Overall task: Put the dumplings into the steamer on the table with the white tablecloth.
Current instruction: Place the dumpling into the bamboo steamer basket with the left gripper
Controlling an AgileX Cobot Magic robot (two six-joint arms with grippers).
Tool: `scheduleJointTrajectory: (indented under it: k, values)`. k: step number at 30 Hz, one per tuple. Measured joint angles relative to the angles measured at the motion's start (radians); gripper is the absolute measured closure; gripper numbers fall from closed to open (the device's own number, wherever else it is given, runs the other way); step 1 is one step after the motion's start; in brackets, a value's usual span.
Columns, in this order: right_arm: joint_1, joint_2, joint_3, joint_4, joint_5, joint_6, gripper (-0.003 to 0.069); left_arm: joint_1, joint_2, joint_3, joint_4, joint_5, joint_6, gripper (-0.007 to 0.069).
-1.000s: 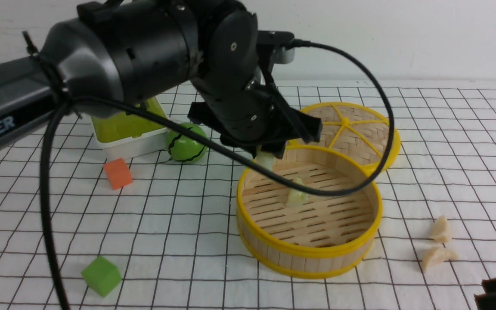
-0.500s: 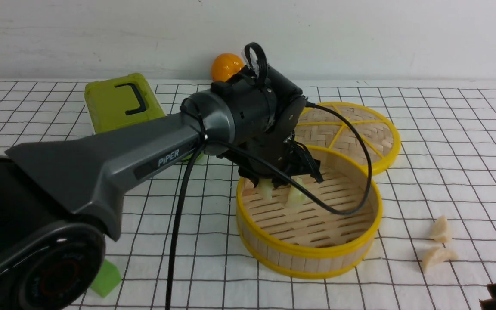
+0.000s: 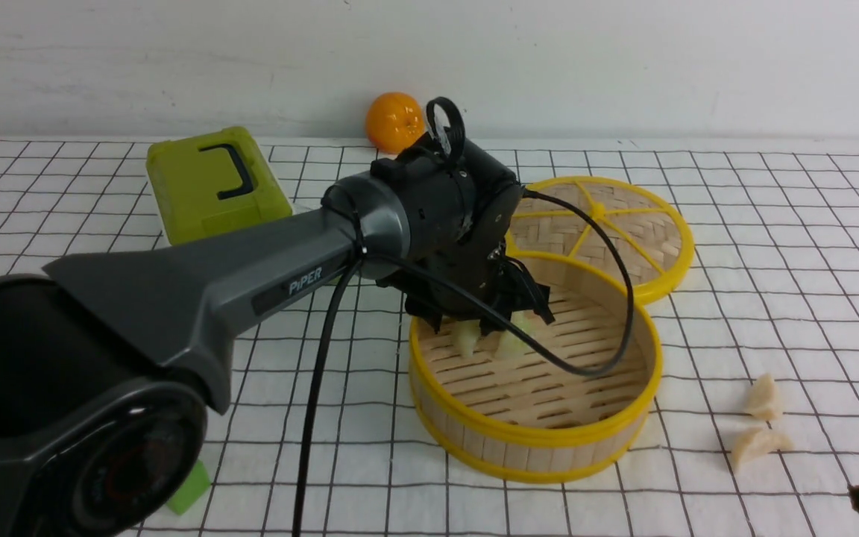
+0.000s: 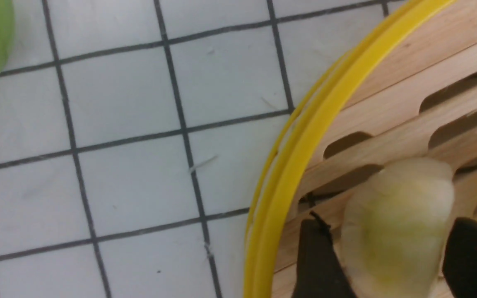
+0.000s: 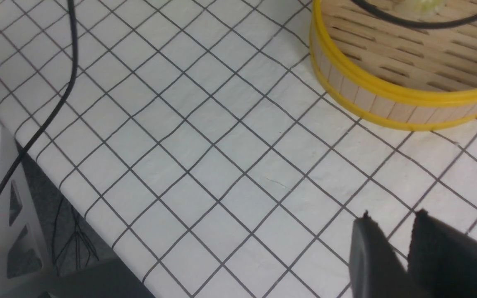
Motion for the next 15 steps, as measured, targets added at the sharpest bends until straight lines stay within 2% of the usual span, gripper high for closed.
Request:
scheduleJointTrajectory:
  k: [5, 10, 15]
  values:
    - [0.000, 0.000, 0.000, -0.157, -0.067, 0.188, 0.0502, 0.000, -0.075, -0.041, 0.005, 0.130, 0.090, 0.0208]
    - [0.000, 0.036, 0.000, -0.335, -0.146, 0.390, 0.0494, 0.000, -0.287, -0.054, -0.010, 0.243, 0.210, 0.0226]
    - [0.000, 0.157, 0.000, -0.477, -0.172, 0.537, 0.0490, 0.000, -0.511, -0.039, -0.057, 0.316, 0.260, 0.0253]
